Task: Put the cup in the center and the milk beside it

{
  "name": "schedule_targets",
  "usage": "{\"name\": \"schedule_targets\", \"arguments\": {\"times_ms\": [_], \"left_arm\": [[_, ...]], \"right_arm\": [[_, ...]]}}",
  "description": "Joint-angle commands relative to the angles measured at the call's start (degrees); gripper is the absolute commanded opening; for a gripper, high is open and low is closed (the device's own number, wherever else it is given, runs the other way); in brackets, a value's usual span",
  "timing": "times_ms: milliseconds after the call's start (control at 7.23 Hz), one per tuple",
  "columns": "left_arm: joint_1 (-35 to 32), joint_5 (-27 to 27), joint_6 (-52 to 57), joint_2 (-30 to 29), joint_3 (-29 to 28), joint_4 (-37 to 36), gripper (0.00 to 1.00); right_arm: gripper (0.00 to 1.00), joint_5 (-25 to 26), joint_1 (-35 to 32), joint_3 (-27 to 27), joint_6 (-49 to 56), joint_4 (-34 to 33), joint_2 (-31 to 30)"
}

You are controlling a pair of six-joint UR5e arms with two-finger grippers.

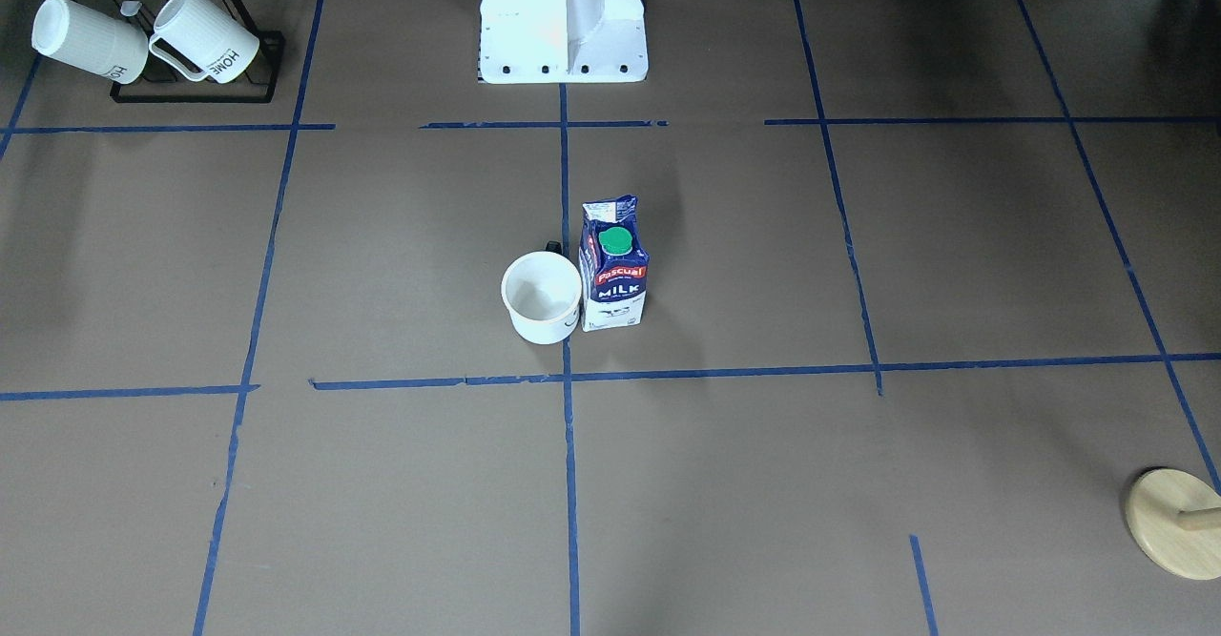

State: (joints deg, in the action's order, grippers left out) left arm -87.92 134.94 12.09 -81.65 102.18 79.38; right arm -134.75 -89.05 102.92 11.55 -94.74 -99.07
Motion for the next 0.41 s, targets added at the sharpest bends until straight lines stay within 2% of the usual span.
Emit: {"name": "schedule_targets", "arguments": {"times_ms": [0, 277], "left_arm": [[-0.1, 0.1, 0.0, 0.0, 0.1, 0.0, 1.00], [-0.1, 0.1, 0.0, 0.1, 0.3, 0.0, 1.00]], "right_arm": [[1.00, -0.5, -0.1, 0.1, -0.8, 0.1, -0.7], [1.00, -0.5, 0.0, 0.1, -0.8, 0.1, -0.7]]}}
